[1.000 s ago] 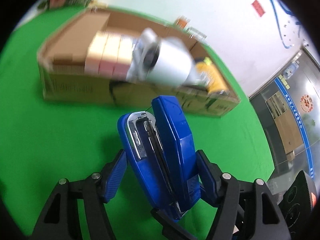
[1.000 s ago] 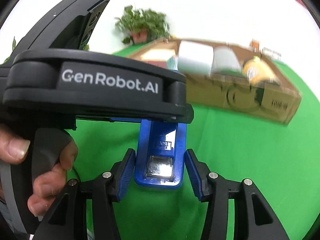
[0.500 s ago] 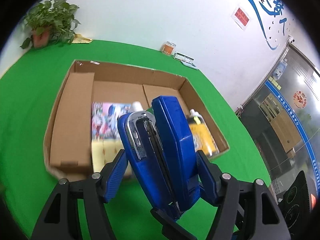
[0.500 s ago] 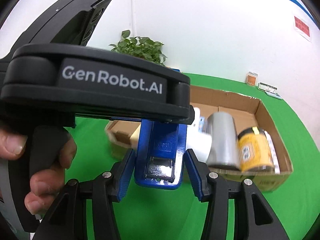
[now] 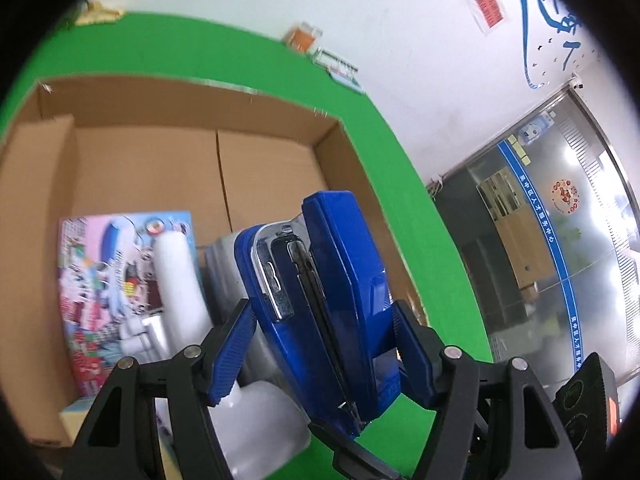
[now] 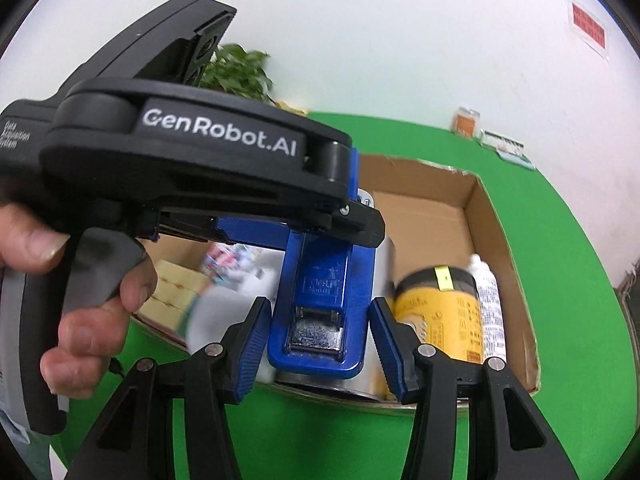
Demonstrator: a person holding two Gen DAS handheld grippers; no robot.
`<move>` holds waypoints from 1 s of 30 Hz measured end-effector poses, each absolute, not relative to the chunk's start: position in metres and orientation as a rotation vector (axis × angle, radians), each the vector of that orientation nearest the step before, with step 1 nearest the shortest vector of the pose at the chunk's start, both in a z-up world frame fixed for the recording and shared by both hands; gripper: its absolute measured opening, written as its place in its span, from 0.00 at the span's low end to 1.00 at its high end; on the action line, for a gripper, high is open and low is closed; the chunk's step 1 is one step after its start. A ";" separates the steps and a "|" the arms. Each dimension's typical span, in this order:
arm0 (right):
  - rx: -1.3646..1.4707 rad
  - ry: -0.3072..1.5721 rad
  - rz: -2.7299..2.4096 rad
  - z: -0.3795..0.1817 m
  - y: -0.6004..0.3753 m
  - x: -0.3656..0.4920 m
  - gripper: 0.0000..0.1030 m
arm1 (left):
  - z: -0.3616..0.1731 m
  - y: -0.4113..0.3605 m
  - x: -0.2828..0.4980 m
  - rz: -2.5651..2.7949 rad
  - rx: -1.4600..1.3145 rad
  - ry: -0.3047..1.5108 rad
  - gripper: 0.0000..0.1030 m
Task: Organize rigid objects
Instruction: 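Lift the blue stapler with the right gripper and carry it over the box, then lower the stapler beside the silver cylinder and open the right gripper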
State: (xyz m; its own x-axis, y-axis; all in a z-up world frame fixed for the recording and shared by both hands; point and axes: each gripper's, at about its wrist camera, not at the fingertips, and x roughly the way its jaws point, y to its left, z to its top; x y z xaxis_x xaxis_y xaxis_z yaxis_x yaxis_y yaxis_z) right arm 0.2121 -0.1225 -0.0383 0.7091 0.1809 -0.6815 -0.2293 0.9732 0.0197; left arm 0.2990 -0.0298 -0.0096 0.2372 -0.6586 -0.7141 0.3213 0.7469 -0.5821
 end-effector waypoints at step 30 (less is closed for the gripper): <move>0.006 0.489 0.261 -0.060 -0.135 0.114 1.00 | 0.062 0.041 0.141 -0.246 -0.054 0.459 0.82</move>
